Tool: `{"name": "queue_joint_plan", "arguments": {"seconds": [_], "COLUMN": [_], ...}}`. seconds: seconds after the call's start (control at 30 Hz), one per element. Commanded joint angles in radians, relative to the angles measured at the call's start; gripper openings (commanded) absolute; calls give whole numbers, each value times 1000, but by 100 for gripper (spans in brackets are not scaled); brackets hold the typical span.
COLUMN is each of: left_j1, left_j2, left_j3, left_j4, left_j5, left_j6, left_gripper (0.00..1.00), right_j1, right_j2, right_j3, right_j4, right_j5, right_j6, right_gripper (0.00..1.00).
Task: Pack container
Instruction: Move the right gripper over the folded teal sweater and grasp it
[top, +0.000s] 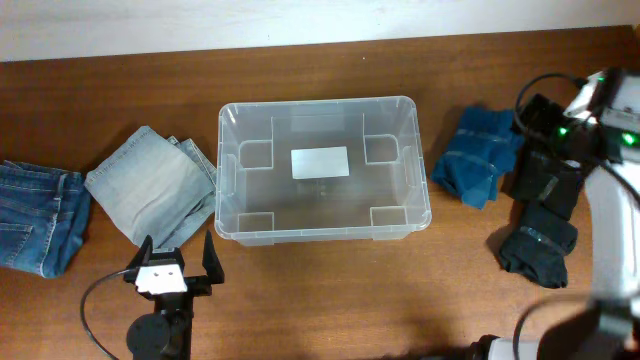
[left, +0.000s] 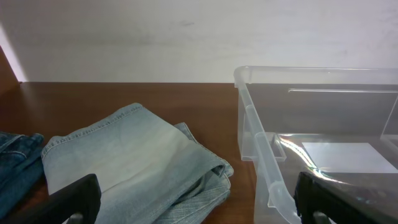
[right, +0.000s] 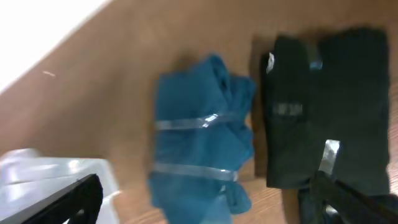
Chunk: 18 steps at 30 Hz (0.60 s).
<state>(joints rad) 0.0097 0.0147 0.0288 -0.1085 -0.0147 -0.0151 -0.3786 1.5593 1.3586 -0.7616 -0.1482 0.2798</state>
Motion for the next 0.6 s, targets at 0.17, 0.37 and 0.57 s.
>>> {"name": "queue_joint_plan", "arguments": {"seconds": [0.17,0.37,0.57], "left_j1": [3,3,3], "left_j2": [-9,-9,-9], "left_j3": [-8,-8,-8], "left_j4": [3,4,3], "left_j5": [-7,-7,-7], "left_j6": [9,9,9], "left_gripper": [100,99,99], "right_j1": [-8,-8,-8], "right_j2": [223,314,352], "right_j3": [13,13,13], "right_j4": [29,52,68], "right_j5": [16,-32,-108], "right_j6": [-13,-13,-9], "right_gripper": [99,99,98]}}
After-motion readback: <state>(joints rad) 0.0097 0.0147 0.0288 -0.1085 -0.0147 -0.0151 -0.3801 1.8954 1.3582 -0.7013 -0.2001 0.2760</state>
